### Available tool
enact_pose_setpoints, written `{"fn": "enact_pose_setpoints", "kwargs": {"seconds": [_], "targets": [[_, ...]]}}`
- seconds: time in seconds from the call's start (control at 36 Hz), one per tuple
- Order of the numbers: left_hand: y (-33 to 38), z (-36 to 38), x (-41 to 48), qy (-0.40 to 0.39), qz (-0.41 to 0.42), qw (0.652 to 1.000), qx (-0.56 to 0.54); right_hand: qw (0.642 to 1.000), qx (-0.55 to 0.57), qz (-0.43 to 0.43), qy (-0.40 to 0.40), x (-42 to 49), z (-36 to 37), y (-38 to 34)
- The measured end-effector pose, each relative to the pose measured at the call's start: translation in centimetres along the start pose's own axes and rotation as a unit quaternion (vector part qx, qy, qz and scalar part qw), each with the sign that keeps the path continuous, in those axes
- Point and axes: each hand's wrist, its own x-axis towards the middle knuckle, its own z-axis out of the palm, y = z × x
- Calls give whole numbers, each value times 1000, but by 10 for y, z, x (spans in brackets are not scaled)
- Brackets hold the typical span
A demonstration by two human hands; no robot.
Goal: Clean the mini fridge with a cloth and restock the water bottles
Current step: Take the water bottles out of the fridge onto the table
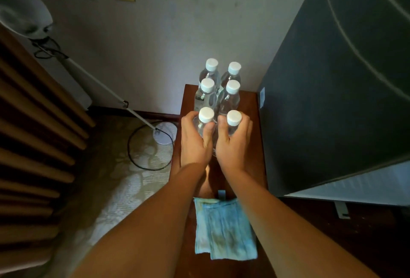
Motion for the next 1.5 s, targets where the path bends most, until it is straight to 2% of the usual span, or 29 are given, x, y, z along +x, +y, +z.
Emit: {"fn": "enact_pose_setpoints", "kwargs": {"seconds": [0.17, 0.44, 0.56, 0.75, 0.89, 1.22, 1.39, 1.5], "targets": [[2, 9, 16, 31, 54, 998, -8, 1000, -1, -9, 11, 13, 10, 2], [0, 22, 22, 83, 53, 995, -12, 1000, -12, -13, 13, 17, 10, 6], [3, 24, 18, 92, 53, 994, -13, 999, -51, 2, 7, 16, 6, 6], [13, 16, 1, 87, 86, 990, 63, 995, -89, 34, -30, 5, -21, -10], [34, 13, -21, 109, 105, 979, 136, 996, -63, 31, -55, -11, -55, -25], [86, 38, -156, 112, 102, 971, 183, 991, -31, -47, -119, -81, -188, -13], [124, 75, -213, 119, 132, 968, 179, 994, -40, -50, -89, -82, -265, -8], [145, 102, -235, 76, 162, 966, 187, 995, -59, -44, -63, -65, -307, -1]]}}
